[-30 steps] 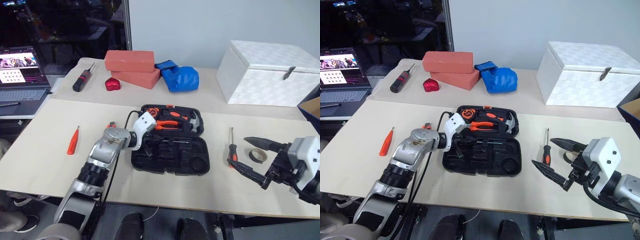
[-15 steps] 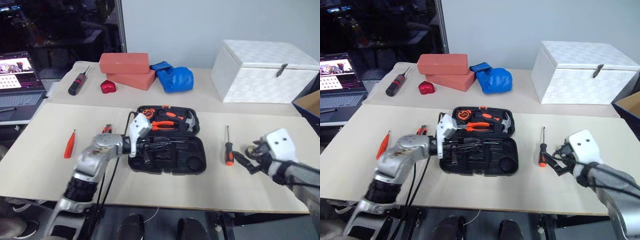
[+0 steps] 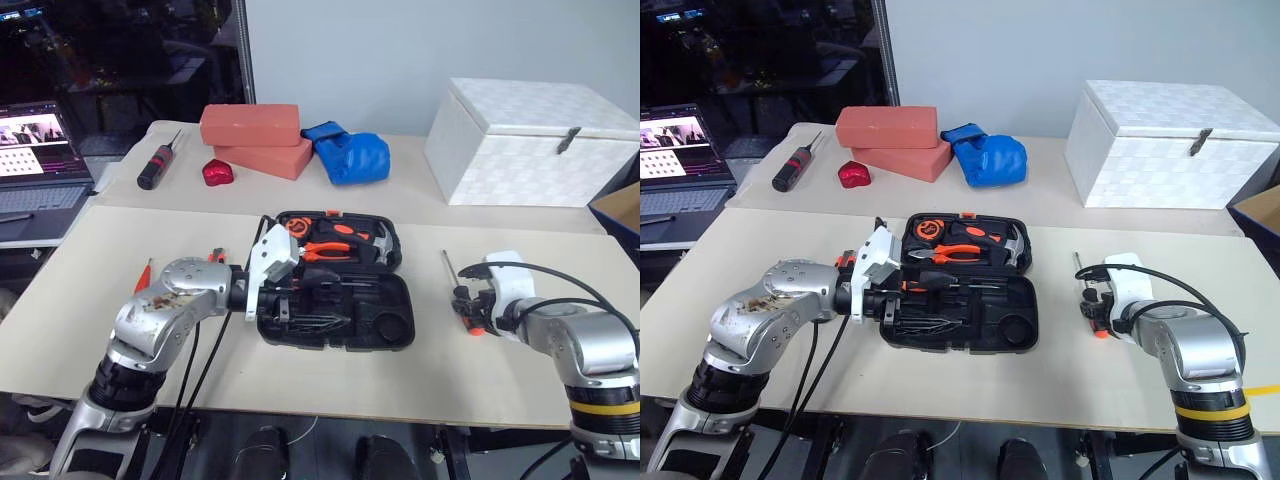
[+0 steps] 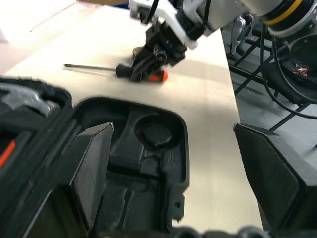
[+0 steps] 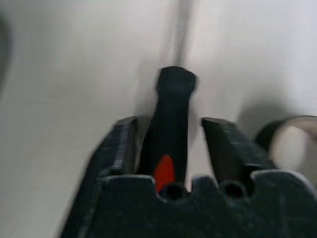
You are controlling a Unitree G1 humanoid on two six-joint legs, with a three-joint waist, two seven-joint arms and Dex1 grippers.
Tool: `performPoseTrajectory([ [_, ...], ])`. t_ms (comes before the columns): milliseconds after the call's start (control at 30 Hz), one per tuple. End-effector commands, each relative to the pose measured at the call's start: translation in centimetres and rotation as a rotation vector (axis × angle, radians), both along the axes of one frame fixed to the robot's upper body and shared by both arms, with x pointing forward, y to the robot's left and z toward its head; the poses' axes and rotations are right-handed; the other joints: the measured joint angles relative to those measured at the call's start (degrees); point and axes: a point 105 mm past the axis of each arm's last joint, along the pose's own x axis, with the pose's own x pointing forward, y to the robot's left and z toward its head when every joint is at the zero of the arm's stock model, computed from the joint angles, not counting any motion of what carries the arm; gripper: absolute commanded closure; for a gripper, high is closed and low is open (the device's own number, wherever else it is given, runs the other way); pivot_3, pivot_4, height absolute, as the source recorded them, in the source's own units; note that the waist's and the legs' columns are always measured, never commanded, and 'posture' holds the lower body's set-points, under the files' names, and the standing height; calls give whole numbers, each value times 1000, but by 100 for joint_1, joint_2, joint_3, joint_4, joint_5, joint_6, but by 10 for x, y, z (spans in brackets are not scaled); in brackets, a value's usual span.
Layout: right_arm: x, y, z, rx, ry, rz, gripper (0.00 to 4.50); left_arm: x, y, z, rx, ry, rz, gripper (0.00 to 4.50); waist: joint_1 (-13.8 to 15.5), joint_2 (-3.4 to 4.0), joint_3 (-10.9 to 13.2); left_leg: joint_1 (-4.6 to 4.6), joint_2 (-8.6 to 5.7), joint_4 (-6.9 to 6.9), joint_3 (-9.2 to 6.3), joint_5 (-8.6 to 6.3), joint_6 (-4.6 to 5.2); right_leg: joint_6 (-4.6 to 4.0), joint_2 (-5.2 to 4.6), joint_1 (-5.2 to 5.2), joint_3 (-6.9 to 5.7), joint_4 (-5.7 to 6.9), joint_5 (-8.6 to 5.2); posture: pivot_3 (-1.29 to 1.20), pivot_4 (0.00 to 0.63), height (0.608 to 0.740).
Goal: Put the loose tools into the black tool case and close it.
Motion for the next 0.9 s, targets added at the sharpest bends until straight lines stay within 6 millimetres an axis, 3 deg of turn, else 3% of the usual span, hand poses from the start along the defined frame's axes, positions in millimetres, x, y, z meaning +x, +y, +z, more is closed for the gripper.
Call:
performPoseTrajectory([
  [33, 1, -5, 17, -34, -57, 3, 3598, 1, 4, 11, -46, -55, 13, 312, 0, 0, 0, 0, 0, 0, 0, 0, 0, 0, 0, 1, 0, 0, 0, 0, 150, 740],
  [133, 1, -3, 30, -35, -104, 51, 3599, 7, 9, 15, -77, -94, 65, 312, 1, 3, 2, 0, 0, 0, 0, -1, -2, 11, 0, -1, 1, -1, -7, 0, 150, 740],
  [167, 4, 7, 48, -19, -185, 119, 3599, 8, 13, 21, -138, -131, 82, 312, 1, 4, 2, 0, 0, 0, 0, -1, -2, 11, 0, -1, 2, -1, -7, 0, 150, 740],
  [267, -2, 59, 100, 23, -408, 485, 3599, -3, 40, 16, -96, -53, 78, 312, -46, 15, 17, -1, 2, -1, 3, -2, -3, 12, 0, -7, 6, -1, -8, 0, 150, 740],
  [333, -8, 85, 112, 0, -434, 690, 3599, -14, 59, 24, -135, 3, 84, 312, -139, 16, 29, 1, 11, -6, 4, -3, -4, 12, 11, -10, 9, 2, -9, 0, 150, 740],
  [533, -1, 128, 89, -185, -341, 1111, 3599, -37, 94, 19, -48, 42, 186, 312, -157, 15, 45, 12, 18, -9, -1, -29, -46, 0, 16, -34, 12, -4, -20, 0, 150, 740],
  [700, 12, 141, 53, -291, -233, 1298, 3599, -44, 102, 19, -37, 39, 226, 312, -45, 7, 72, -8, 10, -7, 9, -31, -52, 1, -2, -48, 13, -6, -18, 0, 150, 740],
  [900, 21, 142, 31, -312, -121, 1333, 3599, -51, 102, 18, -27, 28, 252, 312, -49, 9, 77, -13, 8, -8, 21, -30, -49, -30, 0, -63, 14, 9, 0, 0, 150, 740],
])
